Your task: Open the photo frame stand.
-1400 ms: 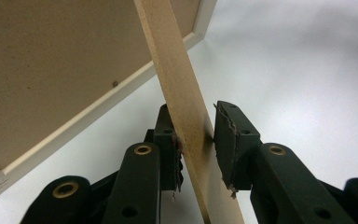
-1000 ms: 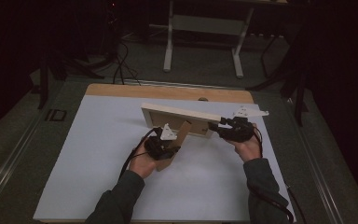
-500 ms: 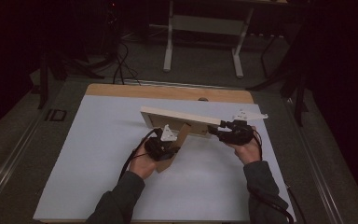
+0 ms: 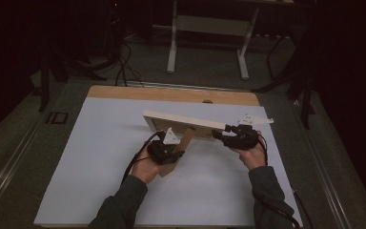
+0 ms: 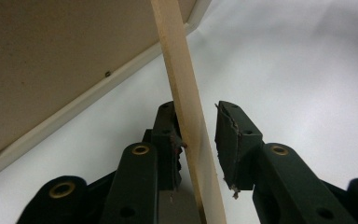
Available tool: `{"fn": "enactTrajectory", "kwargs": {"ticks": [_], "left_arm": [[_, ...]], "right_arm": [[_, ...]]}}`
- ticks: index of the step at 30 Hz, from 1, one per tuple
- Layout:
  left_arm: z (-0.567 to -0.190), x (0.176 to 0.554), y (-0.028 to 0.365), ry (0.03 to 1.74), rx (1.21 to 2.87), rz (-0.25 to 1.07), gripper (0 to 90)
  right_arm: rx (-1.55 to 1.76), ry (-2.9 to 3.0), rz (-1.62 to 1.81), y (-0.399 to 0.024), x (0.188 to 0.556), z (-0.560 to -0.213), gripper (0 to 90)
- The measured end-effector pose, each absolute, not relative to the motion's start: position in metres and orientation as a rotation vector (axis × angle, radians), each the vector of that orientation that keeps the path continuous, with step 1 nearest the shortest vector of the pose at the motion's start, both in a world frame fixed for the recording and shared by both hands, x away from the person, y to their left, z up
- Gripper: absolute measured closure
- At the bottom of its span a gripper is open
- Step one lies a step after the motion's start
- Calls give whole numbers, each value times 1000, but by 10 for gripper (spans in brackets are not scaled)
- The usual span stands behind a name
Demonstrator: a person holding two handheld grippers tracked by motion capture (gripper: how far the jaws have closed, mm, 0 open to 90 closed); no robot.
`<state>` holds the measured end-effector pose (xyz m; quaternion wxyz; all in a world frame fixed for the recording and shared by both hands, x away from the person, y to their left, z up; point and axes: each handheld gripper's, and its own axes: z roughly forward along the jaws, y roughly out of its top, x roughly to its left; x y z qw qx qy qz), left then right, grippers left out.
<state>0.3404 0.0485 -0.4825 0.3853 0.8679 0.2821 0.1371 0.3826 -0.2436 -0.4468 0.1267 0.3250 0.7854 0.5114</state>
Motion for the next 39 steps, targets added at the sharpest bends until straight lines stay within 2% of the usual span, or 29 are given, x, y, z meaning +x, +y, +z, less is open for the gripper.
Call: {"fn": "enactTrajectory", "kwargs": {"ticks": [9,21,39], "left_arm": [[-474,338,58,725,2157,329,646],[-465,336,72,737,2097,304,643],[-454,332,98,794,2017,333,643]], "right_arm": [[975,2318,1408,-245,383,-457,497],[1008,2326,1401,-248,382,-464,505],[1056,2315,1397,-256,381,-474,520]]}}
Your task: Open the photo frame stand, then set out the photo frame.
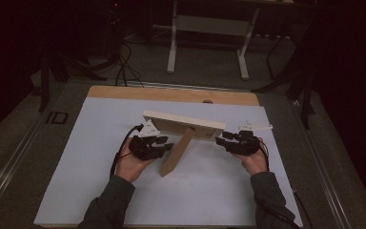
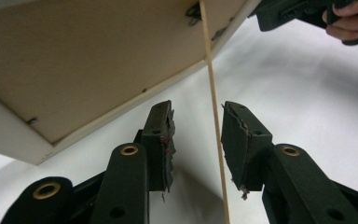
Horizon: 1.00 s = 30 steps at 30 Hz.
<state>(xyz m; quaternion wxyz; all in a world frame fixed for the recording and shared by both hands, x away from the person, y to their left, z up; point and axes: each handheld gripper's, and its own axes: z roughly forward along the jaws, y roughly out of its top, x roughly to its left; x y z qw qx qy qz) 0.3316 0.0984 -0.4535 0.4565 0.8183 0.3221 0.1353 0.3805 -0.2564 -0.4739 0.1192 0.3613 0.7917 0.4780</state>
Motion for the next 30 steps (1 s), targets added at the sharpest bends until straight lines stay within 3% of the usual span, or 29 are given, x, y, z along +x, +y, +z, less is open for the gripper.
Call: {"fn": "enactTrajectory", "kwargs": {"ticks": [30], "left_arm": [[-451,338,136,962,1833,356,705]], "right_arm": [[1211,2199,1359,-275,390,-468,602]]}}
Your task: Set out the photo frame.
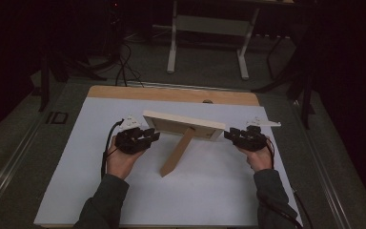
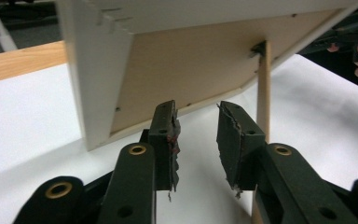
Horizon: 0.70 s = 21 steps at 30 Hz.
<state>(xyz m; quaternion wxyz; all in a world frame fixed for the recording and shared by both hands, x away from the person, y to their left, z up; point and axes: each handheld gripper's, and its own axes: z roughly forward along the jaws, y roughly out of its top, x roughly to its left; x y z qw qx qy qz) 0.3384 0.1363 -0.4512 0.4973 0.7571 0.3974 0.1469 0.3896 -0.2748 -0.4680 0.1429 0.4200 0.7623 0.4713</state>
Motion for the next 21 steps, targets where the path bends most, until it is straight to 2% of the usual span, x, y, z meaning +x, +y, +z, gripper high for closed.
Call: {"fn": "enactTrajectory", "kwargs": {"ticks": [1,2,3,4,5,6,7,8,15,21], "left_arm": [[-451,339,137,968,1821,361,713],[-451,339,137,968,1821,361,722],[-450,340,138,972,1813,361,734],[-450,340,138,972,1813,361,743],[-450,342,138,980,1810,362,750],[-450,342,138,980,1810,362,759],[-449,343,137,985,1804,369,776],[-449,343,137,985,1804,369,788],[-445,349,129,1009,1797,380,899],[-440,354,124,1015,1780,388,900]], "right_arm": [[1213,2187,1357,-273,391,-467,640],[1213,2187,1357,-273,391,-467,640],[1223,2165,1347,-272,392,-465,716],[1223,2165,1347,-272,392,-465,716],[1234,2140,1338,-271,394,-463,796],[1234,2140,1338,-271,394,-463,796],[1238,2120,1341,-270,394,-460,863],[1236,2113,1345,-269,394,-459,883],[1205,2107,1363,-262,396,-450,897],[1207,2095,1433,-259,399,-443,897]]}}
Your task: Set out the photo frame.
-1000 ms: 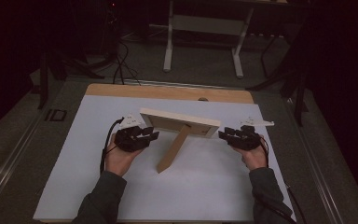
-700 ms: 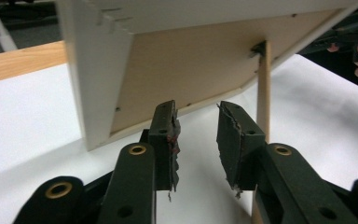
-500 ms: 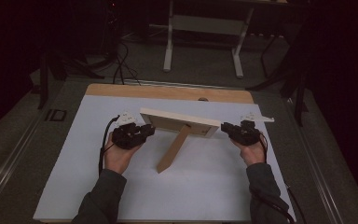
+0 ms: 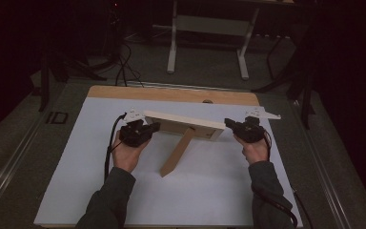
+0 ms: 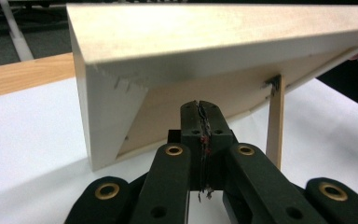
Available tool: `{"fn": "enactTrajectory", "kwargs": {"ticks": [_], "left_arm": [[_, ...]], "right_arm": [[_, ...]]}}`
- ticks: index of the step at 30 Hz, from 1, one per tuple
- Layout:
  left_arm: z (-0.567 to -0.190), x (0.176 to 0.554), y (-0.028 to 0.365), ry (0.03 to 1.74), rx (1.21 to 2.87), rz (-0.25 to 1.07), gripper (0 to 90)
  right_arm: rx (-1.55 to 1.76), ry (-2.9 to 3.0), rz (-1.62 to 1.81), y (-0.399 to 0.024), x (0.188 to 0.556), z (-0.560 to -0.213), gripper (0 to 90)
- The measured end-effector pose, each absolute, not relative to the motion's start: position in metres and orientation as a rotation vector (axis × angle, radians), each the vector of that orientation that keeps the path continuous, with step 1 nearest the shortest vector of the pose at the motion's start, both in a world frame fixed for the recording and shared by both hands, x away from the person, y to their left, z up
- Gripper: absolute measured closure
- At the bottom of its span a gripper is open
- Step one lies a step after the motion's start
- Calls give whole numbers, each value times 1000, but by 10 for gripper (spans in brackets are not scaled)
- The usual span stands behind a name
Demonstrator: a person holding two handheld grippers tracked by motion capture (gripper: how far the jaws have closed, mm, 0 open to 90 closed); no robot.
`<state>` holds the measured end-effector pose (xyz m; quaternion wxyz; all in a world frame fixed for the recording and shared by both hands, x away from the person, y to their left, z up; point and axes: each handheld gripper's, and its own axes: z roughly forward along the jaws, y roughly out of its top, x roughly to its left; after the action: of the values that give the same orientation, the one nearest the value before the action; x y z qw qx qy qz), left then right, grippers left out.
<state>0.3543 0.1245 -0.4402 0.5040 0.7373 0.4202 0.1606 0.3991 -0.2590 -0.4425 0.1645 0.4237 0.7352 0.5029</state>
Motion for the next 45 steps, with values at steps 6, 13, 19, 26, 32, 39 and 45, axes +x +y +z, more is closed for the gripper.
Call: {"fn": "enactTrajectory", "kwargs": {"ticks": [6,13,19,26,32,39,45], "left_arm": [[-441,360,120,1039,1760,375,900],[-440,360,115,1028,1768,376,900],[-436,360,109,1011,1774,375,900],[-433,361,103,996,1781,380,900],[-432,362,100,990,1787,377,900],[-430,362,92,972,1796,370,900],[-428,363,79,942,1829,370,900]], "right_arm": [[1192,2100,1452,-254,401,-438,897],[1158,2116,1454,-250,401,-434,897],[1129,2136,1463,-247,400,-430,897],[1091,2159,1479,-243,397,-429,897],[1073,2174,1482,-242,396,-427,896],[1052,2184,1489,-241,393,-425,897],[1037,2192,1497,-239,391,-424,897]]}}
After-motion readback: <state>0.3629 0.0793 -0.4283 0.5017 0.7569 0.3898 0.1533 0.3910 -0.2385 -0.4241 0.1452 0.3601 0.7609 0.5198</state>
